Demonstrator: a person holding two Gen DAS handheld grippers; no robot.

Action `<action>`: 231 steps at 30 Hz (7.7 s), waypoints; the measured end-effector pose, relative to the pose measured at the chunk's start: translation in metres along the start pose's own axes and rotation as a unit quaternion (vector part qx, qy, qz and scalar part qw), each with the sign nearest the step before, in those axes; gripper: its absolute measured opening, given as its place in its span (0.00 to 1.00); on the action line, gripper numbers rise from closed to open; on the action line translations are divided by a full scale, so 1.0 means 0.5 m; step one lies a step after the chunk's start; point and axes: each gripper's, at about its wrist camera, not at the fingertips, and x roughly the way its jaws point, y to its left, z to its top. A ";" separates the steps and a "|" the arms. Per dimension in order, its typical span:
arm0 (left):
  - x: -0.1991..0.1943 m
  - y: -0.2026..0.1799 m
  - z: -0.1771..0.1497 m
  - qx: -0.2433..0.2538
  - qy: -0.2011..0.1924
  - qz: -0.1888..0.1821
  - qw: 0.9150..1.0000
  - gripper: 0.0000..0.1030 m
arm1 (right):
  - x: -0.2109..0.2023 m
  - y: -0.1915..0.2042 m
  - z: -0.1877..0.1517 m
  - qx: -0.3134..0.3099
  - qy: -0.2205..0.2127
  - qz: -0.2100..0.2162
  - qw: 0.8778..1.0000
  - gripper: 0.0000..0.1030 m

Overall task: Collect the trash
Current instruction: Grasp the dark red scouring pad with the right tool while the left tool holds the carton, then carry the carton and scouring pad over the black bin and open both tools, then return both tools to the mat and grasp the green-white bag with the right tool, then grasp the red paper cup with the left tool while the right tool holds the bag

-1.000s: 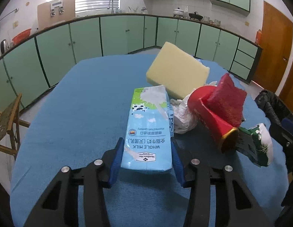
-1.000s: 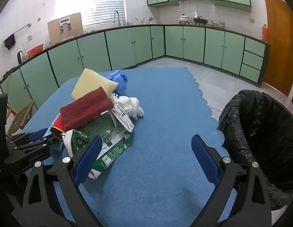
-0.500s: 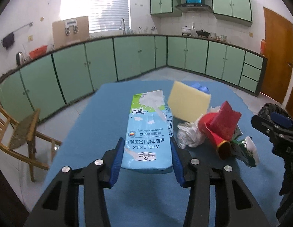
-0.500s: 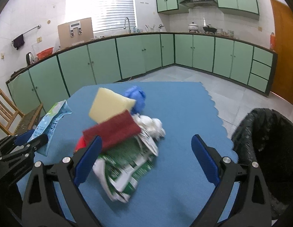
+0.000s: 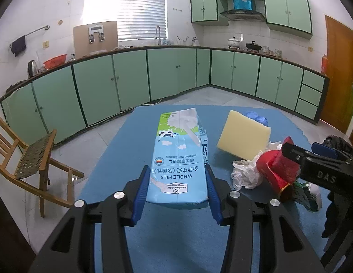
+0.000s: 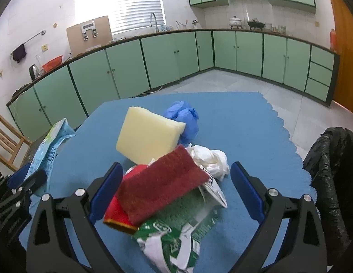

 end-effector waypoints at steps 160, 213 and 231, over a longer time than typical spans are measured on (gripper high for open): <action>-0.078 -0.074 -0.022 0.019 -0.007 -0.039 0.999 0.67 | -0.164 -0.066 -0.094 0.006 -0.023 0.015 1.000 0.95; 0.016 -0.084 -0.042 0.016 0.028 -0.064 0.997 0.67 | -0.022 -0.117 -0.098 0.035 0.057 0.032 0.997 0.67; 0.106 -0.146 -0.055 0.022 0.075 -0.100 0.992 0.67 | -0.014 -0.178 -0.089 0.029 0.053 0.006 0.998 0.67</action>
